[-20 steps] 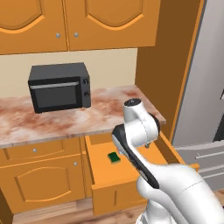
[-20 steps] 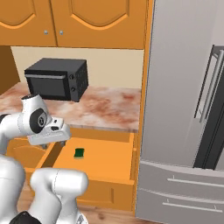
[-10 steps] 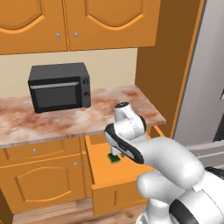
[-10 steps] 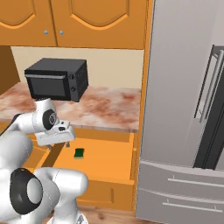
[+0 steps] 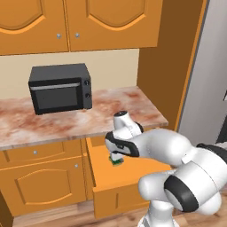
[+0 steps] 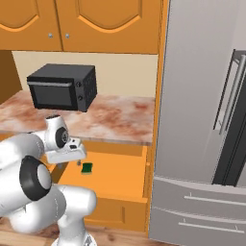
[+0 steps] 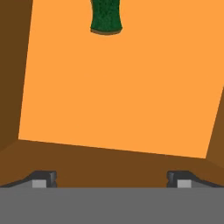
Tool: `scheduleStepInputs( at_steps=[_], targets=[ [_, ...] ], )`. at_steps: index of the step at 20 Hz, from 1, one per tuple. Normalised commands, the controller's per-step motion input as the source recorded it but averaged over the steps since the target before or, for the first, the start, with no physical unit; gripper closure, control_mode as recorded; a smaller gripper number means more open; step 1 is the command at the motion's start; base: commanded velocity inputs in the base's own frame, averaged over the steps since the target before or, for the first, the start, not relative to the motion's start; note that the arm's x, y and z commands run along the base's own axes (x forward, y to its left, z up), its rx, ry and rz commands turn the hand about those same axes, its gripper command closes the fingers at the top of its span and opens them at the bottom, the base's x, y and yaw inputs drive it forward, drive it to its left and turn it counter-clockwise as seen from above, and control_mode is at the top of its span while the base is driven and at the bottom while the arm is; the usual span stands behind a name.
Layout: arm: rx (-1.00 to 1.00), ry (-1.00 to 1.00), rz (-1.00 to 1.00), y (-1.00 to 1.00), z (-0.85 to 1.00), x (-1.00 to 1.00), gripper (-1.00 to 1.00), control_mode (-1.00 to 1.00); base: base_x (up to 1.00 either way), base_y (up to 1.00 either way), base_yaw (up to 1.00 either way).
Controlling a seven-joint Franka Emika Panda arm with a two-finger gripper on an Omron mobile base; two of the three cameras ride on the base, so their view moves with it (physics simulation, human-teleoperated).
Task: Restock the sink supplies by placing the sponge and soap dispenser on the counter and next to the sink. Make sure the soap dispenser is upright.
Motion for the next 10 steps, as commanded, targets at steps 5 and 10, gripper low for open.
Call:
scheduleStepInputs(
  at_steps=[5, 10],
  targets=[
    [0.00, 0.00, 0.00, 0.00, -0.30, 0.33, -1.00, -1.00, 0.00, 0.00, 0.00],
    [0.00, 0.00, 0.00, 0.05, -0.34, 0.32, -1.00, -1.00, 0.00, 0.00, 0.00]
  ],
)
